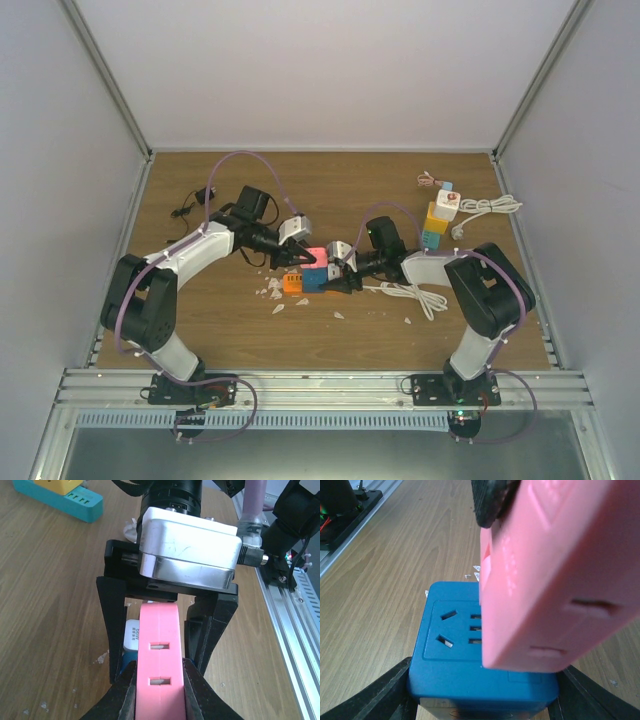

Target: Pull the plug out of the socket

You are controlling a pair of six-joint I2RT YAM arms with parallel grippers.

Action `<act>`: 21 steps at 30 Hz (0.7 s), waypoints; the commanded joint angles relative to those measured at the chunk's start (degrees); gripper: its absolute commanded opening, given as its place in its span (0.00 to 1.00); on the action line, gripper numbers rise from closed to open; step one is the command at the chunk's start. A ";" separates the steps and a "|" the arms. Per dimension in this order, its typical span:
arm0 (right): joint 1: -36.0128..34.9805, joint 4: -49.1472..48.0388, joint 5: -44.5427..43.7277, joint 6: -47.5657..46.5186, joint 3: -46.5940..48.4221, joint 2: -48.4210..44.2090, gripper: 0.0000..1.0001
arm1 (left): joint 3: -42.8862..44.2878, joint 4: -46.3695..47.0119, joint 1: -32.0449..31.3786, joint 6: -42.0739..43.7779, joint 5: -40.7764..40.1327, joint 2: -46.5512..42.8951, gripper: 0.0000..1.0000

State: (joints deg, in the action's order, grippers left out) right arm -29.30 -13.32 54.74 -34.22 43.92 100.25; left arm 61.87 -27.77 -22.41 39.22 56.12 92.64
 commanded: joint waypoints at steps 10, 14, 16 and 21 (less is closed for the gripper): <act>-0.19 3.75 0.44 2.25 2.07 -0.54 0.66 | -1.51 -2.31 6.09 0.16 6.79 -5.70 0.00; -0.19 4.40 0.72 3.53 3.69 -1.58 0.75 | -1.06 -0.32 9.16 -2.68 9.58 -7.27 0.00; 0.01 5.52 0.95 4.11 5.01 -2.24 0.77 | -1.05 1.70 10.61 -4.54 10.73 -8.47 0.00; 1.22 6.78 3.71 8.28 8.17 -4.63 0.79 | -0.33 7.78 12.63 -9.90 9.41 -12.19 0.00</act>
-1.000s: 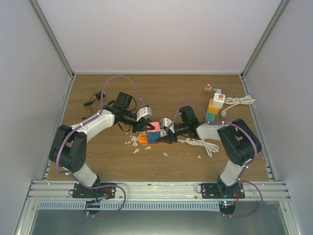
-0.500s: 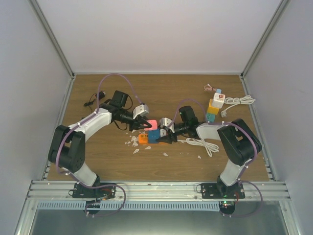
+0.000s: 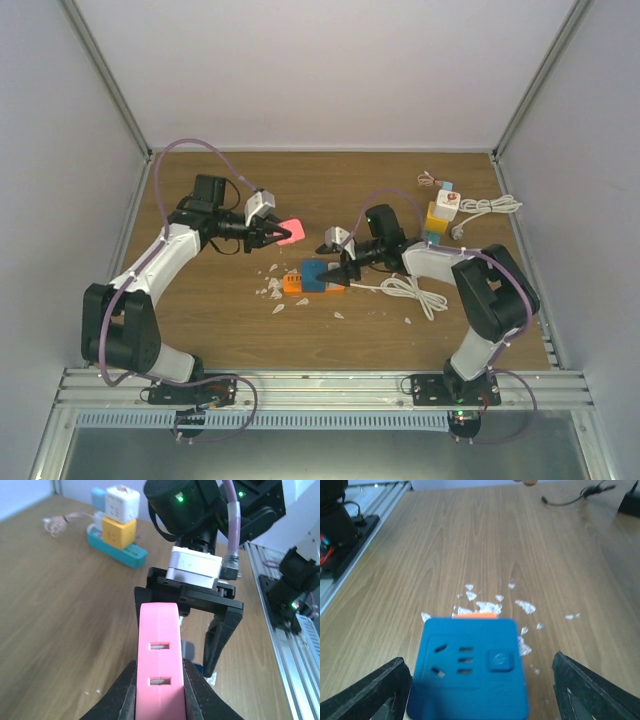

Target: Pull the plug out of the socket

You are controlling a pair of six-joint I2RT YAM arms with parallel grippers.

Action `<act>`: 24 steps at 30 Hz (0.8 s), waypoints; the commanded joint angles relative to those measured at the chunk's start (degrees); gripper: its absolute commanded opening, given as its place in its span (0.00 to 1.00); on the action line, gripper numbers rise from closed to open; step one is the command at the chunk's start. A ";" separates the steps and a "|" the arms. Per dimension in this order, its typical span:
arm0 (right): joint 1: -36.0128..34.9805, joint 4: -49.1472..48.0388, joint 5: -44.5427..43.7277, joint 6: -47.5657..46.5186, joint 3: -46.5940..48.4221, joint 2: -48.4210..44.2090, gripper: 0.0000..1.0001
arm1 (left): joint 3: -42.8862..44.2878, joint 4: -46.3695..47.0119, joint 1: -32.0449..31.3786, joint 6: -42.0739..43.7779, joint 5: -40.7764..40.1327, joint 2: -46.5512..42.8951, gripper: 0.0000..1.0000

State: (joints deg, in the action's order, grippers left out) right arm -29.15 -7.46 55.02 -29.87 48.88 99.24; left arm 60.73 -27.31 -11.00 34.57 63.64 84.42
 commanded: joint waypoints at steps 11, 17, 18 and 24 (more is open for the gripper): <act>0.98 2.72 14.66 16.29 10.30 -5.47 0.77 | 2.24 16.76 1.50 -11.65 -0.46 -7.98 0.00; -0.80 2.10 17.79 21.35 11.75 -5.46 0.74 | 2.92 17.93 0.90 -11.91 -1.35 -7.87 0.00; -0.99 1.44 17.83 22.20 11.87 -5.45 0.74 | 2.91 18.16 0.77 -12.16 -1.48 -7.87 0.00; -1.35 -6.05 16.48 29.67 11.93 -4.76 0.74 | 2.74 18.49 -0.55 -12.58 -1.07 -7.61 0.00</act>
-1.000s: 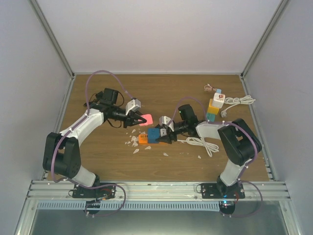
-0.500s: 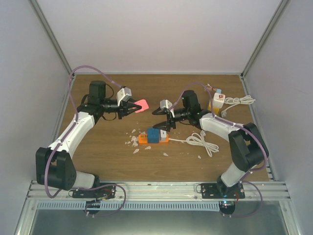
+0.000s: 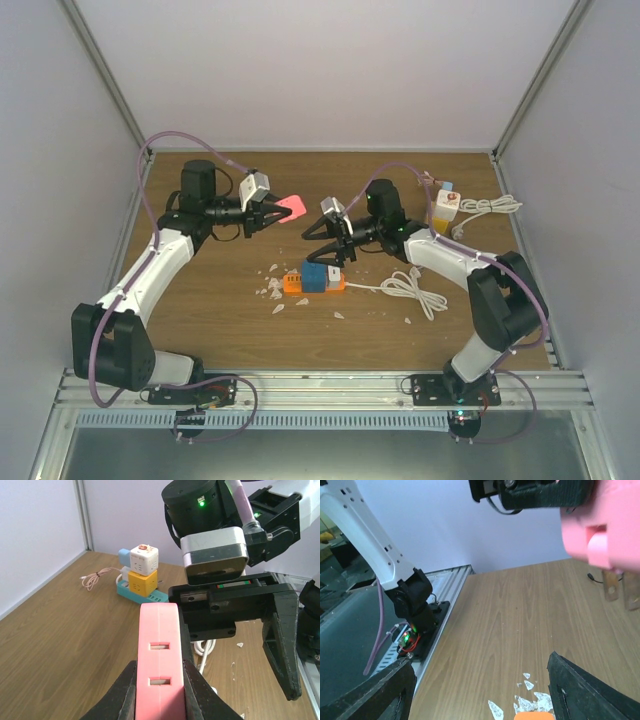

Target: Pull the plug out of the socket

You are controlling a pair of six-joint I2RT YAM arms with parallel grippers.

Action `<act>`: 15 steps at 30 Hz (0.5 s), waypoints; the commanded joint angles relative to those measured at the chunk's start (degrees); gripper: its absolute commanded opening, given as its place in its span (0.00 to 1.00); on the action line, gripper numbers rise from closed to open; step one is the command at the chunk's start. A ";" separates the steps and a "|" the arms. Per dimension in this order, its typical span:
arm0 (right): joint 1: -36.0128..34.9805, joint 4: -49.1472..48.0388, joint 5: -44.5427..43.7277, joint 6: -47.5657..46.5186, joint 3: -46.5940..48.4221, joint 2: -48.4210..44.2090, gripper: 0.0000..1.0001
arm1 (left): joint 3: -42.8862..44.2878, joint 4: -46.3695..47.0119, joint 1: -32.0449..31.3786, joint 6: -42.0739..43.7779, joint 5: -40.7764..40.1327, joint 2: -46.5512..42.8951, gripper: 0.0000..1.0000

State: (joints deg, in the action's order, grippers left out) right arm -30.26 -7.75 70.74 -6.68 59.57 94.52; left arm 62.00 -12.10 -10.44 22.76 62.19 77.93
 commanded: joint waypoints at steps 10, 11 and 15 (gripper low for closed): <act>-0.12 -18.06 -0.45 19.33 1.91 1.40 0.73 | 1.09 2.72 -2.34 -0.26 1.22 -1.21 0.00; -0.16 -18.49 -0.66 19.70 2.03 1.49 0.73 | 1.06 2.59 -2.40 -0.20 1.52 -1.27 0.00; -0.15 -21.05 -0.15 22.20 2.21 1.66 0.73 | 0.64 2.17 -2.79 0.09 1.76 -1.44 0.00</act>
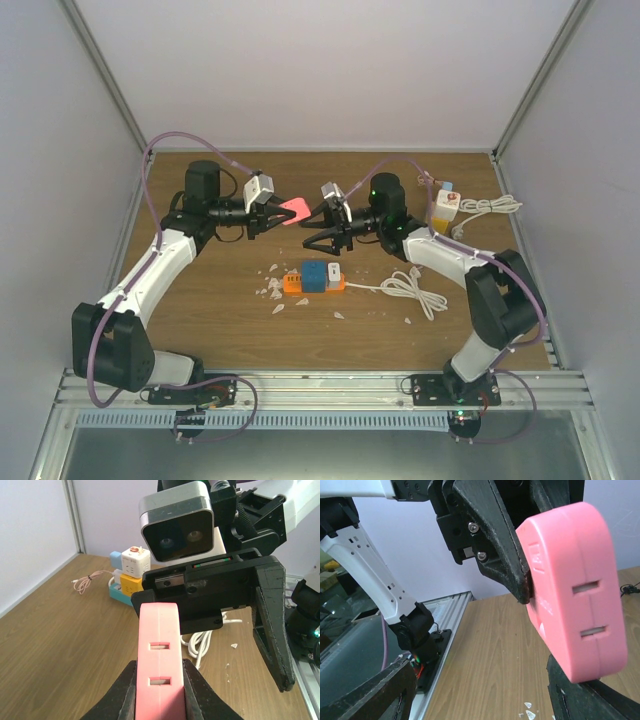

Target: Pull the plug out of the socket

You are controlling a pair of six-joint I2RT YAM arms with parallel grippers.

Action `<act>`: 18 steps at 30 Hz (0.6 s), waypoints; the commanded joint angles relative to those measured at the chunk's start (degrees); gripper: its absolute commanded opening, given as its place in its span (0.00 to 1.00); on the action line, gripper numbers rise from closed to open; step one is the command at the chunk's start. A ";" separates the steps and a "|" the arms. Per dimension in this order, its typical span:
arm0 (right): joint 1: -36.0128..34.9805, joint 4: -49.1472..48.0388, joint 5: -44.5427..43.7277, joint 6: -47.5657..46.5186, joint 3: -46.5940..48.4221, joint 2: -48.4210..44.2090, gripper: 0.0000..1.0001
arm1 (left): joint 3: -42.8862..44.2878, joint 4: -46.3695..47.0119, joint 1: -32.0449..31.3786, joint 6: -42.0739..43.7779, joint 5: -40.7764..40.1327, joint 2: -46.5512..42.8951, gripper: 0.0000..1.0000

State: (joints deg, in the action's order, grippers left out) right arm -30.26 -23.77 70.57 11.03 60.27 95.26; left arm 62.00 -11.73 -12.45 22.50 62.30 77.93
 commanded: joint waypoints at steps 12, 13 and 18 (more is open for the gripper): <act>0.11 -3.54 -1.07 2.16 3.44 0.90 0.73 | -0.14 -0.73 -1.45 2.68 4.49 -1.73 0.00; 0.13 -3.28 -0.87 1.78 3.86 0.98 0.73 | -0.27 -0.69 -1.44 2.58 4.43 -1.69 0.00; 0.11 -0.73 1.38 -0.39 6.02 0.76 0.70 | -0.73 0.59 -1.31 0.59 1.80 -1.51 0.00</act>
State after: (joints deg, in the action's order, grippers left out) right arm -30.22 -25.34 69.76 12.71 63.86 95.70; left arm 61.91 -12.73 -13.52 23.99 64.90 77.60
